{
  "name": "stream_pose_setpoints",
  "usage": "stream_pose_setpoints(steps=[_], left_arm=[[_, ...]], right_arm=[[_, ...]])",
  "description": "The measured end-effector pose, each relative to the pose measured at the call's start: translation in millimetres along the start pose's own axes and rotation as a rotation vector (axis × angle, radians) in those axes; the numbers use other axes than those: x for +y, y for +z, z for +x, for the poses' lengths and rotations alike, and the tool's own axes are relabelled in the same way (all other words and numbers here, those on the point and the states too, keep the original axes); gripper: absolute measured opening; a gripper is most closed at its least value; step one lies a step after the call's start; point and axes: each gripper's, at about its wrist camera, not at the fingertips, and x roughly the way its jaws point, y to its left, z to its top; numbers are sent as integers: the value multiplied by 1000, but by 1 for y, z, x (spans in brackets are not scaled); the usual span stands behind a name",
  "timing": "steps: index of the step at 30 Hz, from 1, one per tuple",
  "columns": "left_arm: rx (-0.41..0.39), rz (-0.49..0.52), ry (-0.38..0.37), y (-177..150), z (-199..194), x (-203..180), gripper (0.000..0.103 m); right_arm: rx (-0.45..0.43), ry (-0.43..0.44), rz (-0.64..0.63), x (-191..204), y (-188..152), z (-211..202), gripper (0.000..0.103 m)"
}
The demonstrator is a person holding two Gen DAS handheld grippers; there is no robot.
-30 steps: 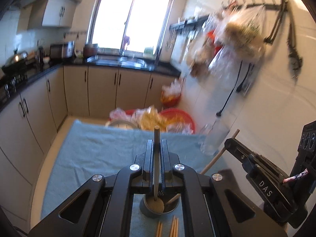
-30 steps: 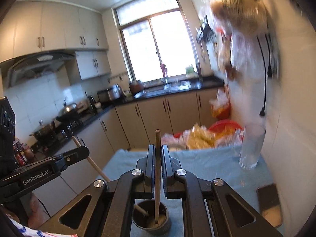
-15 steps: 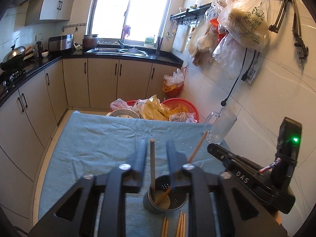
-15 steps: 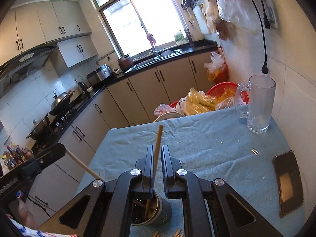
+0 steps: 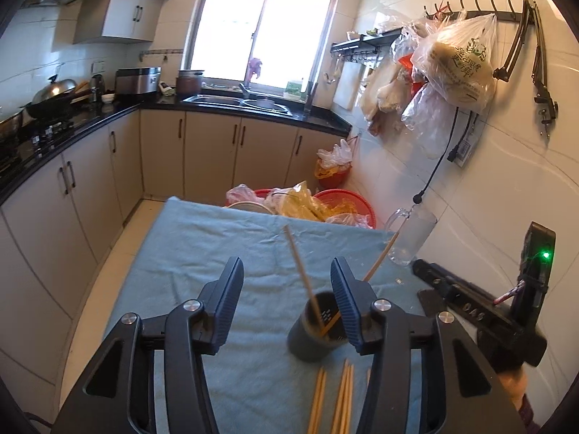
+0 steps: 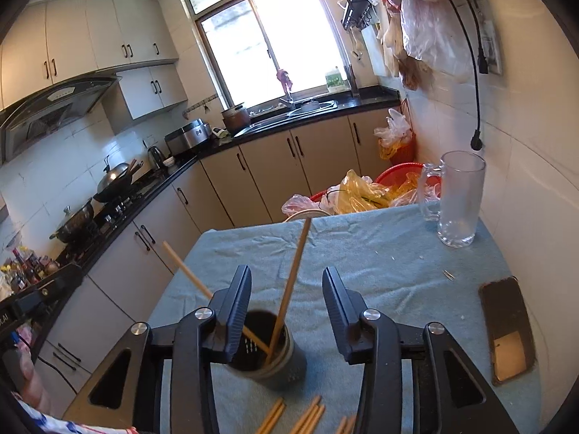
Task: Organize utensils
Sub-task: 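Move the left tool back to the chopsticks and grasp another one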
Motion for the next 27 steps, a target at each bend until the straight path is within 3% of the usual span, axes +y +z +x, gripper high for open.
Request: stream_pose_setpoints(steps=[8, 13, 18, 21, 23, 27], left_arm=[[74, 22, 32, -61, -16, 13, 54], [210, 9, 5, -110, 10, 11, 54], [329, 137, -12, -153, 44, -17, 54], [390, 213, -29, -175, 65, -32, 42], [439, 249, -38, -188, 79, -40, 27], [474, 290, -22, -202, 95, -43, 15]], right_arm=[[87, -34, 29, -24, -61, -27, 50], [189, -68, 66, -53, -117, -31, 50], [267, -78, 71, -71, -159, -33, 50], [290, -69, 53, -69, -175, -33, 50], [305, -59, 41, -68, -183, -31, 50], [319, -53, 33, -65, -191, -28, 50]])
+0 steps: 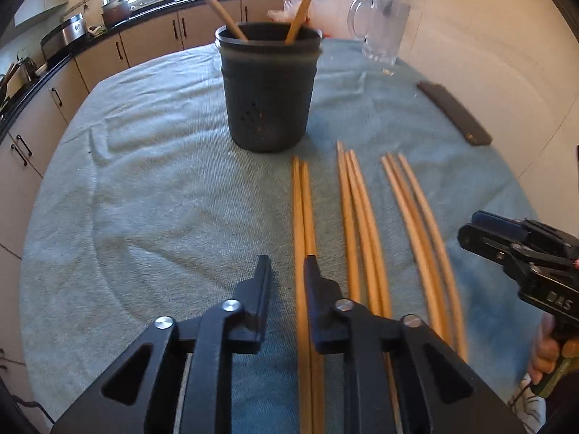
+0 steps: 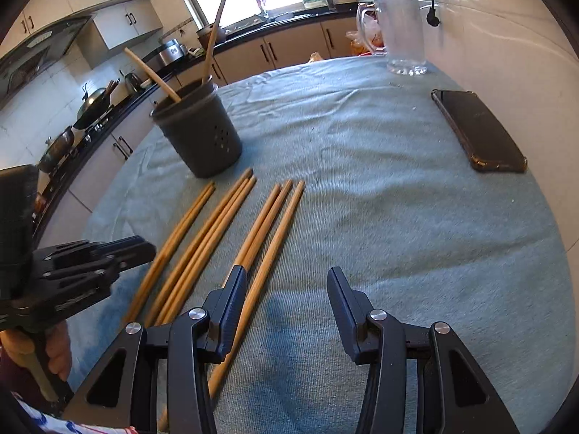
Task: Organize utensils
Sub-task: 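Move the left tool back to the chopsticks and grasp another one, then lift the second chopstick upright and carry it above the black cup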
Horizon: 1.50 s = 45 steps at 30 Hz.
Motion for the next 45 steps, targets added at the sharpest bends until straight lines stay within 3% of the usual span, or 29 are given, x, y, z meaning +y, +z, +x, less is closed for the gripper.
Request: stream_pose_setpoints(steps=[6, 12, 16, 21, 22, 27, 29, 35, 45], left_arm=[[-5, -10, -42, 3, 3, 4, 14], [-12, 33, -8, 8, 8, -5, 13], [6, 36, 30, 16, 14, -9, 4], [25, 12, 43, 19, 15, -7, 4], [29, -7, 41, 18, 14, -3, 4], [59, -134, 20, 15, 11, 23, 4], [72, -189, 17, 12, 8, 34, 4], [116, -301, 6, -2, -1, 59, 5], [168, -282, 4, 7, 5, 60, 7]], right_arm=[[13, 3, 13, 0, -1, 10, 50], [11, -13, -11, 6, 1, 16, 50], [14, -43, -51, 14, 1, 20, 50], [24, -83, -63, 17, 5, 23, 40], [28, -91, -64, 17, 6, 24, 35], [49, -141, -107, 25, 16, 35, 33], [53, -166, -127, 28, 18, 38, 14], [91, -175, -102, 15, 19, 34, 9], [154, -158, -53, -8, 20, 22, 12]])
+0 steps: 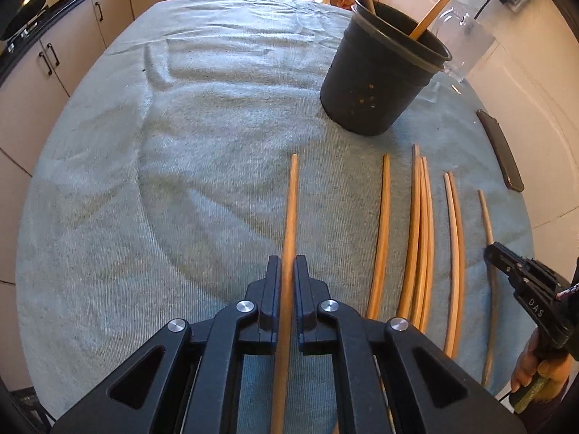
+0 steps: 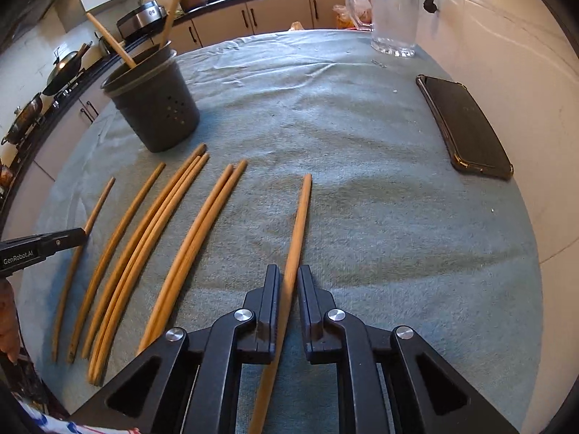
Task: Organize utensils
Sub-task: 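Lift the second chopstick upright and carry it above the black cup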
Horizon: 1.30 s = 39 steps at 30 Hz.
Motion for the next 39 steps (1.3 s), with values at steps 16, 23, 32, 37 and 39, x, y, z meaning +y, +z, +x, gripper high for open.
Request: stream_pose_setpoints(steps=[16, 23, 32, 37, 39], left_arm=[[5, 69, 55, 46, 21, -8, 7], [-82, 115, 49, 32, 11, -11, 5], [-304, 91, 7, 9, -72, -6, 5], [-402, 91, -41, -8, -117, -13, 5], [-427, 90, -59, -16, -129, -15, 5]], right_arm=[[105, -88, -76, 9, 56, 30, 15], [38, -45, -38, 7, 52, 27, 6], [-178, 52, 34, -4, 44, -37, 6], [-308, 63, 2, 10, 23, -85, 6], [-340, 77, 2, 12, 19, -98, 6]])
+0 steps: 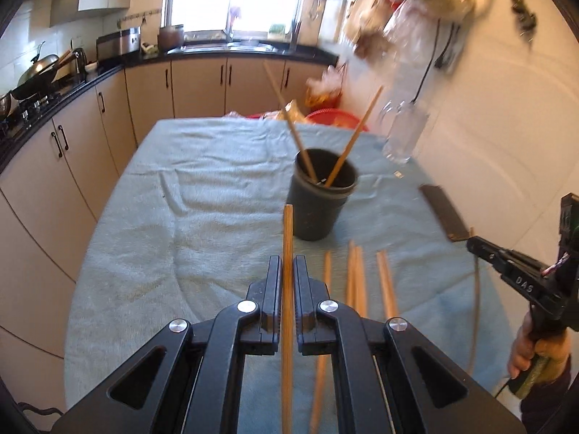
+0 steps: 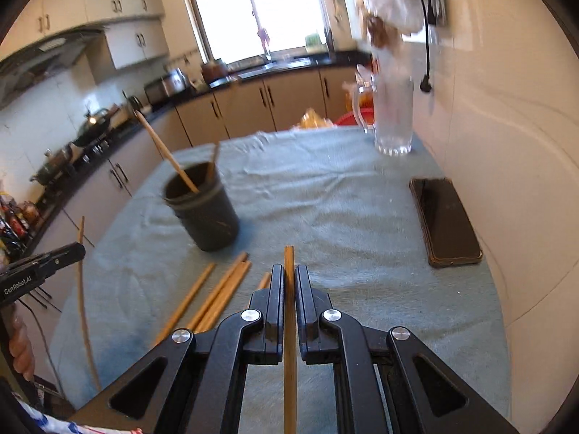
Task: Organize utensils
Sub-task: 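Lift the second chopstick upright and carry it above the black cup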
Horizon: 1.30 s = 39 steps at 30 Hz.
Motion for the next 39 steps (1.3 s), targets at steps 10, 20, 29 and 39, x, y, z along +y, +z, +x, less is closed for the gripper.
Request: stream_pose_setpoints(steps=[10, 20, 29, 39], left_arm=[[-127, 53, -5, -22, -68, -20, 6], [-201, 56, -42, -37, -109, -27, 5], [-260, 58, -55, -23, -124, -30, 5], [-284, 26, -60, 25, -114, -26, 5]], right_arm=[[-126, 47, -19, 17, -5, -62, 6], [-183, 64, -34, 28, -11, -91, 6], [-218, 77, -46, 32, 1, -97, 6], [-255, 81, -65, 40, 38, -86, 6]])
